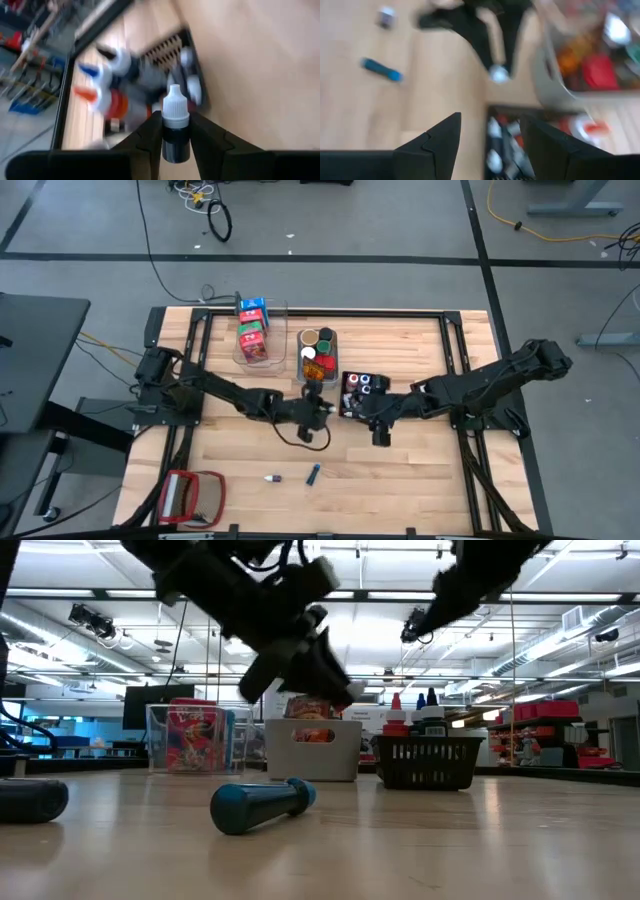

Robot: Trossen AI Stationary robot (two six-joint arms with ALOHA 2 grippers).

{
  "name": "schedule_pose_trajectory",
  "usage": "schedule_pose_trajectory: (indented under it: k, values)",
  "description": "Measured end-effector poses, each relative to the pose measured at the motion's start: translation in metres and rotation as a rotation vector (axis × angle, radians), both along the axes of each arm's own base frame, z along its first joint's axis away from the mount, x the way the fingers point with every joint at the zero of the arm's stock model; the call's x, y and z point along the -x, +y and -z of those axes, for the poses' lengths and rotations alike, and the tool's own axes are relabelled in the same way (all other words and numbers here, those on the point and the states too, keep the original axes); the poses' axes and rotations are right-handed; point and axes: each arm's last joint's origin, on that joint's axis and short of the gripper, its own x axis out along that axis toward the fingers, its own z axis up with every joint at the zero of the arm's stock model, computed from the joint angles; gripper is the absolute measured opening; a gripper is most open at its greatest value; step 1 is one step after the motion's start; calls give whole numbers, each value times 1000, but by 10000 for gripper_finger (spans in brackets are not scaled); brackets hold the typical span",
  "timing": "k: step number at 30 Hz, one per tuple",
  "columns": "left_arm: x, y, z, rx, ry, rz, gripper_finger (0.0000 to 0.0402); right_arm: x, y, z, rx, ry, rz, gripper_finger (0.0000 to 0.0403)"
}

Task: Pick & Place Kitchen Items
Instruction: Put the red food coloring bottle into the black bin

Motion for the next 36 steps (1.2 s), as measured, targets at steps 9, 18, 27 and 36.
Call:
schedule_pose_trajectory:
  k: [9, 18, 27, 36]
  values:
    - [-16, 38, -18, 202, -195, 167, 107, 15, -10, 10, 81, 107, 279, 215]
    - [-24, 61, -16, 330, -256, 272, 96, 14, -12, 9, 139, 74, 323, 215]
    - [-49, 65, 45, 298, -199, 112, 106, 13, -11, 9, 117, 71, 312, 215]
    - [-53, 65, 49, 286, -172, 114, 122, 12, -12, 8, 121, 63, 318, 215]
